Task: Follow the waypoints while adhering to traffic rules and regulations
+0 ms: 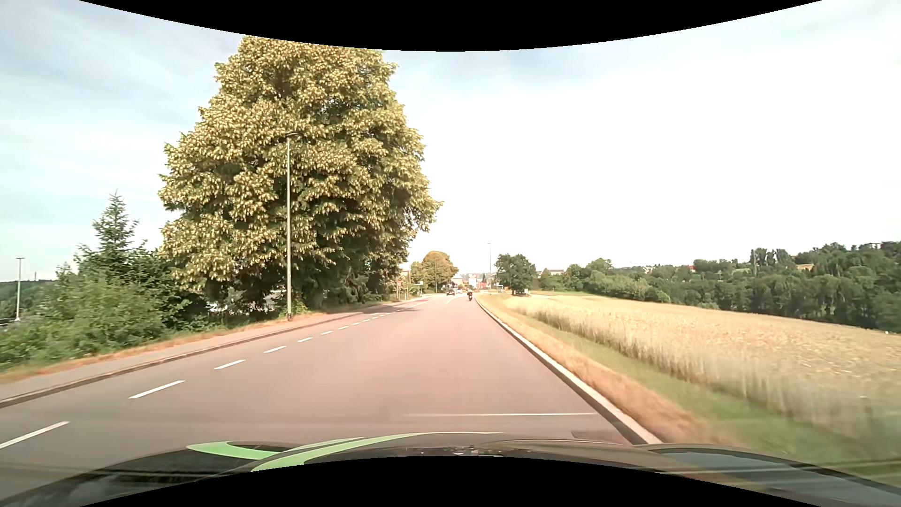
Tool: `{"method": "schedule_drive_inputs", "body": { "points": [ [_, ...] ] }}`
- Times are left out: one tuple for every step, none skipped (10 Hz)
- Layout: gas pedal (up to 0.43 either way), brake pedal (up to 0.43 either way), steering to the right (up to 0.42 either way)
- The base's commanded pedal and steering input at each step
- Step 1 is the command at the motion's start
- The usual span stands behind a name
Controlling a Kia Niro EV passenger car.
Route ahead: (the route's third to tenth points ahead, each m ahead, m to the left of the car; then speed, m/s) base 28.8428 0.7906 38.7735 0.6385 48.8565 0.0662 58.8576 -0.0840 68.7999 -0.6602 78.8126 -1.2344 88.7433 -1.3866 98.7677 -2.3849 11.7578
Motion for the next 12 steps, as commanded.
{"method": "schedule_drive_inputs", "body": {
  "points": [
    [0.000, 0.000, 0.000],
    [0.000, 0.000, 0.000],
    [0.000, 0.000, 0.000],
    [0.000, 0.000, 0.000],
    [0.000, 0.000, 0.000],
    [0.000, 0.000, 0.000],
    [0.000, 0.000, 0.000],
    [0.000, 0.000, 0.000],
    [0.000, 0.000, 0.000],
    [0.000, 0.000, 0.000],
    [0.008, 0.000, 0.001],
    [0.008, 0.000, 0.001]
  ]
}}
